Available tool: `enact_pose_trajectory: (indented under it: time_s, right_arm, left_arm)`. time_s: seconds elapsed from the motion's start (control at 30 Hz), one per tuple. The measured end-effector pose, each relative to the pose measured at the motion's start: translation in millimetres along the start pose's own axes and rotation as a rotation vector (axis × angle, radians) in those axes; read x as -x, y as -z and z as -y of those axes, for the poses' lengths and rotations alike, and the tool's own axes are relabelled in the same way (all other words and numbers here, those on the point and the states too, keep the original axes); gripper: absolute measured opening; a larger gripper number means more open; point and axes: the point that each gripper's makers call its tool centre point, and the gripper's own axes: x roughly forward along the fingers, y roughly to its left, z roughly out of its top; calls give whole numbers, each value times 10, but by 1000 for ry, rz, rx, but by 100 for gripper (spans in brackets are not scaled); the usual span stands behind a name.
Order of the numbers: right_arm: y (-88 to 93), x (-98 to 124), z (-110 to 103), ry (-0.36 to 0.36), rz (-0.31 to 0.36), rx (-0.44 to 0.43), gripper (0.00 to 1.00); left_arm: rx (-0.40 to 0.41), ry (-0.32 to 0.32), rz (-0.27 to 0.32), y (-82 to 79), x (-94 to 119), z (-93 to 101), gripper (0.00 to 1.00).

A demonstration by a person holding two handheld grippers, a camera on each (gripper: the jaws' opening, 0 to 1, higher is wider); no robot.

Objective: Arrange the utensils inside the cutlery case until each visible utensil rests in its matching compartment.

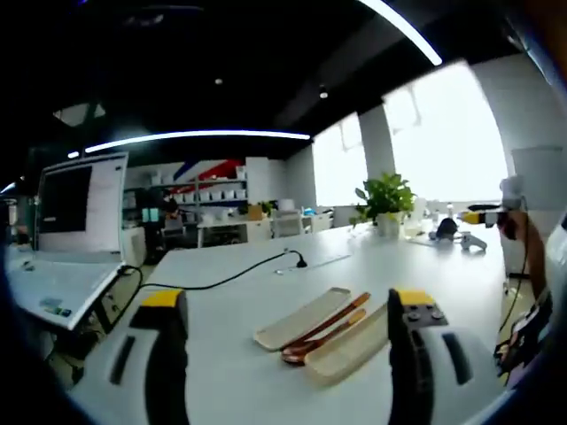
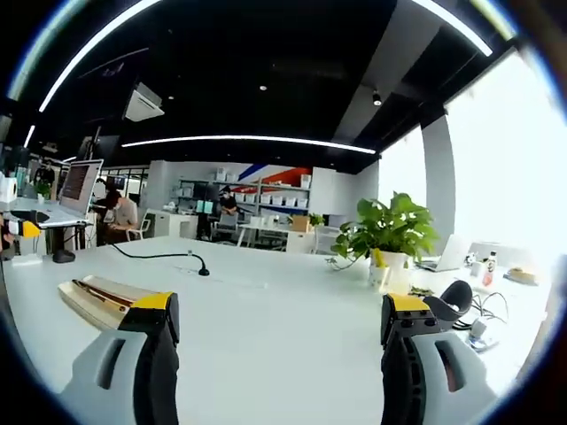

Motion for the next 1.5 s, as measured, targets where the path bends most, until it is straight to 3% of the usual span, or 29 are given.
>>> enact_pose_trajectory:
  time_s: [0.13,0.47,0.73,0.9,1.1,1.23,1.5]
  right_arm:
    - [1,-5,-36,-19,1,-10,98]
    - [47,-32,-115,-60,-17,-29,96]
    - [84,-47,-109,-61,-30,-37,96]
    - [127,-90,-95,-43,-25,-87,96]
    - [145,-171,-292,-83,-12,-87,94]
    - [99,-226,-524,-153,10,-73,96]
    - [-31,-432,-721,-223,8,-11,95]
  left_arm:
    - [4,20,40,-70,3,34,99]
    - [5,34,9,0,-26,72,99]
    - [3,30,-17,66,-57,64,99]
    - [8,20,-21,75,-68,43,98]
    - [4,-3,-35,109,-97,-28,97]
    - [28,-25,-35,63,-114,-96,98]
    - [9,34,-80,-20,-216,-67,97]
